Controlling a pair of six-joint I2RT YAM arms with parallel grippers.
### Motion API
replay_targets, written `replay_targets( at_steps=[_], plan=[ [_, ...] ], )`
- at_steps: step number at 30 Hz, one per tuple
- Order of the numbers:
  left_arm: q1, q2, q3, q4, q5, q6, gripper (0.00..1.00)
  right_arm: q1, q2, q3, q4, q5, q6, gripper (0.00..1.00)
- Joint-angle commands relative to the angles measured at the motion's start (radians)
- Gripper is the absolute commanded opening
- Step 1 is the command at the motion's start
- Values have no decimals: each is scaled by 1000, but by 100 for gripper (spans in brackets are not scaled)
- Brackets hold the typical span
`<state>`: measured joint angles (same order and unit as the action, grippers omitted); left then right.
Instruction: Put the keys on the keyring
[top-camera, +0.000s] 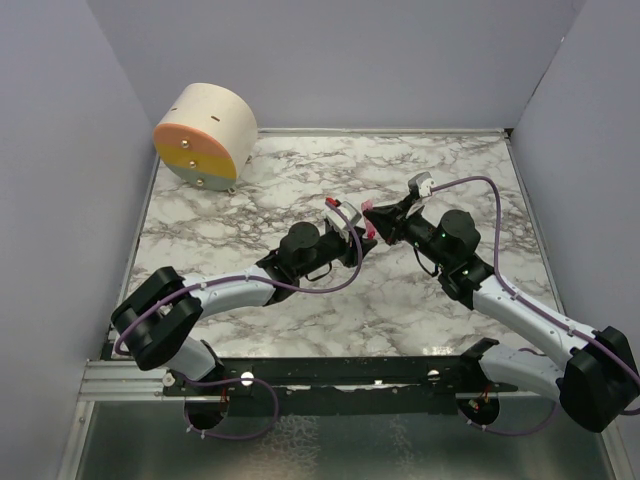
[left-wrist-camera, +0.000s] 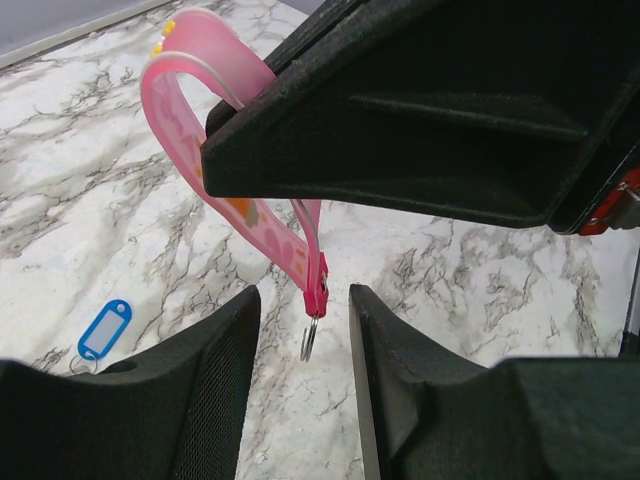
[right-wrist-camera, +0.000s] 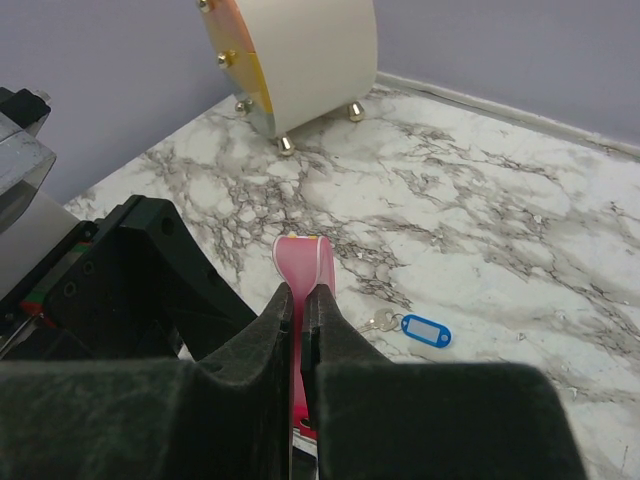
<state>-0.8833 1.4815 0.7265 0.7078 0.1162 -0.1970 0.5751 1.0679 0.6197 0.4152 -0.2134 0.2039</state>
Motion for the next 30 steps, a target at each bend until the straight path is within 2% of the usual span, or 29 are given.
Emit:
replay_targets(
  at_steps=[1,18,23,30],
  plan=[
    [7,9,11,33,30,-13,42,5,-6,32,-3,-26,-12,1],
    [15,16,8,60,34,-28,35,6,-6,31,-5,-29,-12,1],
    [17,23,12,62,47,-33,28,6,-6,31,-6,-32,-12,1],
    [21,33,17,64,60,-38,29,5,-7,31,-6,-32,-13,1]
  ],
)
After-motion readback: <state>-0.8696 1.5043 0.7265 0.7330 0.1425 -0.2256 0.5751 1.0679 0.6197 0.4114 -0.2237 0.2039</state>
